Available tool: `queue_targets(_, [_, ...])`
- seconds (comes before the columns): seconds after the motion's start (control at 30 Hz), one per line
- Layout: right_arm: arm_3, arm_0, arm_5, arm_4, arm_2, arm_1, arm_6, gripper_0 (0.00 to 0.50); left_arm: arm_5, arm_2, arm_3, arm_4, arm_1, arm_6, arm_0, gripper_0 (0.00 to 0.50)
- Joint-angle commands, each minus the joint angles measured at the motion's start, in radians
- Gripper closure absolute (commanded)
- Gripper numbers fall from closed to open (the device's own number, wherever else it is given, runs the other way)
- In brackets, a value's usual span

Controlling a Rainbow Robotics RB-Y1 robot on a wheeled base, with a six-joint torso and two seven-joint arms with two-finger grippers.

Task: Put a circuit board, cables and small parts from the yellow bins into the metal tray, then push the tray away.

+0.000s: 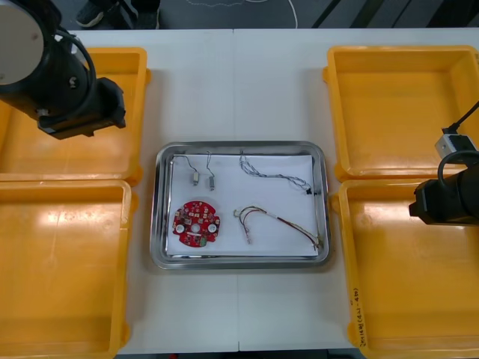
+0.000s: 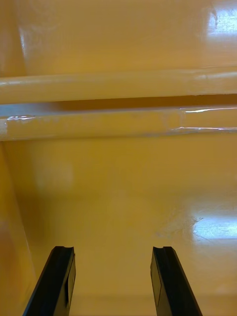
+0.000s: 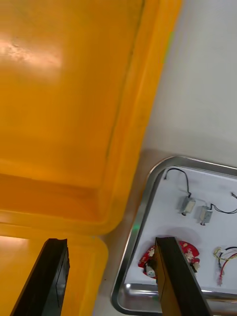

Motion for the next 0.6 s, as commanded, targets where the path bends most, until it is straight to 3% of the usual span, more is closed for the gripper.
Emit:
queue_targets(0.03, [-0.035,0.012,0.004,-0.009,0.026,0.01,-0.008,0.056,0.008,0.122,-0.061,0.024,0.069,-0.209,0.085,0.0])
queue_targets(0.47, [-0.123,-0.002,0.004,-0.027,0.128,-0.018,0.041,0.056,0.008,0.345,-0.169,0.035,0.079,-0.405,0.341,0.0])
queue_targets(0.6, [-0.16,-0.025,0.004,-0.039,0.161,-0.022,0.118,0.056,0.008,0.384,-0.21,0.041,0.077,-0.421,0.401,0.0])
